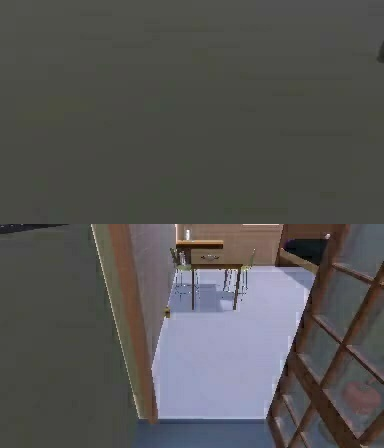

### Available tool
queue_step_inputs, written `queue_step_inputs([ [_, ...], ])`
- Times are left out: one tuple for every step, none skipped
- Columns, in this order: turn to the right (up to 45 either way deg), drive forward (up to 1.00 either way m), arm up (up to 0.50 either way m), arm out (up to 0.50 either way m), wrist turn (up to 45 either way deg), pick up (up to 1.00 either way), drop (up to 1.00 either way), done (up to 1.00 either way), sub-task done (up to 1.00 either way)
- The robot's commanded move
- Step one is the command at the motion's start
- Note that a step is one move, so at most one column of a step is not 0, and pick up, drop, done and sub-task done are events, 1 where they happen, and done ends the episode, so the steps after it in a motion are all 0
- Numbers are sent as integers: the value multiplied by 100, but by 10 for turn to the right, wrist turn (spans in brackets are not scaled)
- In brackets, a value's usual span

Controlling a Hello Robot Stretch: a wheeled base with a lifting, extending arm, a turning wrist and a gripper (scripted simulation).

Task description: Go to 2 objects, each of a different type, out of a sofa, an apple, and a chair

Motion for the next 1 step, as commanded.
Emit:
queue_step_inputs([
  [450, 0, 0, 0, 0, 0, 0, 0, 0],
])
